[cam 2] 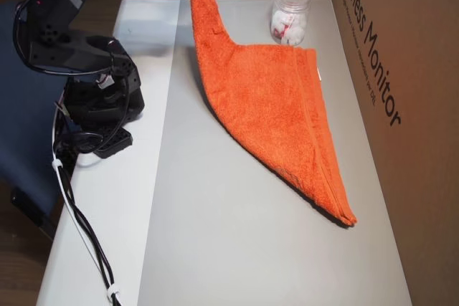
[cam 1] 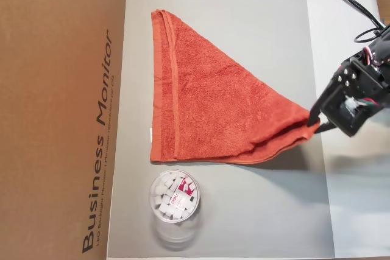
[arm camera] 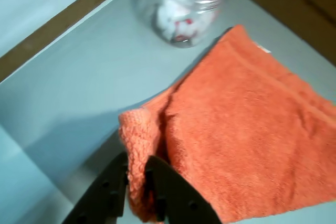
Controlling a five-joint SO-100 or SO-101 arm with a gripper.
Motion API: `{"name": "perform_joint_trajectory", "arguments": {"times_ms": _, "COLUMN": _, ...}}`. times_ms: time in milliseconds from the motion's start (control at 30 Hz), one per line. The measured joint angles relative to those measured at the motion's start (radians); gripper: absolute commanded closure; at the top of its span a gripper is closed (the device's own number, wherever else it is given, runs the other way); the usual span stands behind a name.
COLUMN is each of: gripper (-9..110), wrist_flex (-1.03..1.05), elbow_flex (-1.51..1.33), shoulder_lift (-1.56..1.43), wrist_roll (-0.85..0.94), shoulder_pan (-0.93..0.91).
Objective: Fold the blanket.
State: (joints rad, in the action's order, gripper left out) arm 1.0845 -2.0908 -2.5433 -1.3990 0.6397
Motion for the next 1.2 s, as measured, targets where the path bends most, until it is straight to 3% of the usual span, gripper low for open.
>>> {"name": "perform_joint_trajectory", "arguments": {"times_ms": 1200, "gripper": 102, "wrist_flex": 0.000, "elbow_flex": 1.034, "shoulder_lift": 0.870, "wrist_roll": 0.000, "shoulder_pan": -0.704}}
